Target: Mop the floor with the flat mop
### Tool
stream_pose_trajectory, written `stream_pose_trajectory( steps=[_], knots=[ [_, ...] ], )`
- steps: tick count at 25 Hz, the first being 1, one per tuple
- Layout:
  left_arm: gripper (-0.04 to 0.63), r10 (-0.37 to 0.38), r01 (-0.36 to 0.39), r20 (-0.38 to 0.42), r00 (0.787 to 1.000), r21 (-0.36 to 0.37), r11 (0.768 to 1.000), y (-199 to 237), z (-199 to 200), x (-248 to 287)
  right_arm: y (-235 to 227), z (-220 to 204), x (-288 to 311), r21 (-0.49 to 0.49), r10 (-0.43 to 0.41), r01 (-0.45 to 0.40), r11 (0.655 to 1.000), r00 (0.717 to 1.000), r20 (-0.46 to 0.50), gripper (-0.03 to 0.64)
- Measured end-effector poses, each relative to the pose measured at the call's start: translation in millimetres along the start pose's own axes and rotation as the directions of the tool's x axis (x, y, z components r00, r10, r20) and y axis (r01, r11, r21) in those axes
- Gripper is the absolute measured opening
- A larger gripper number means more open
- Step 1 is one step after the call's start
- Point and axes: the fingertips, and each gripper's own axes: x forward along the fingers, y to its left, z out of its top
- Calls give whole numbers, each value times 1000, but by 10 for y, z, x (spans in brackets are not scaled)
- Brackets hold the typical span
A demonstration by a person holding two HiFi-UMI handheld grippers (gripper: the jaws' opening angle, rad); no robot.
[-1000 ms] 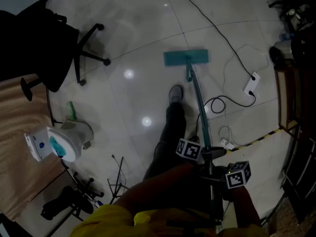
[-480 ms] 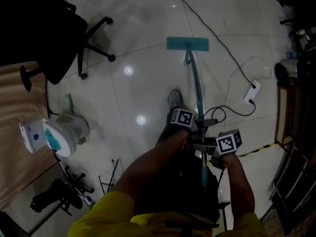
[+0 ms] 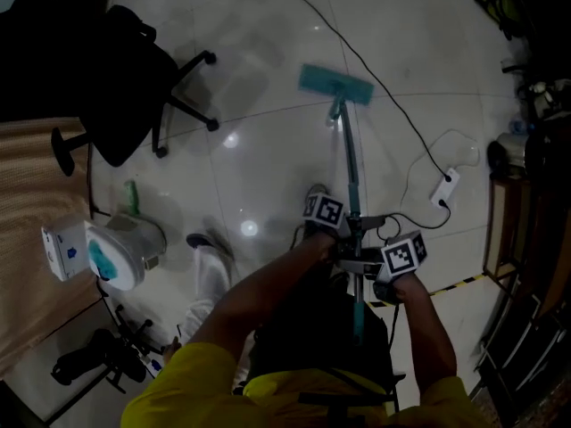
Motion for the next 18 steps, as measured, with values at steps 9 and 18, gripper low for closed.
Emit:
stream_pose_trajectory(
  steps=[9,18],
  knots=[
    [127,-27,33,98,995,-64,997,-1148,-1728,-267,1472,-1562,-226,-77,46,-56,995,992,-121,236],
    [137,-13,16,103,995,-30,999,-1277,-2727,-271,1792,-2587,-203,-66,53,-65,996,984,-171,237]
  ],
)
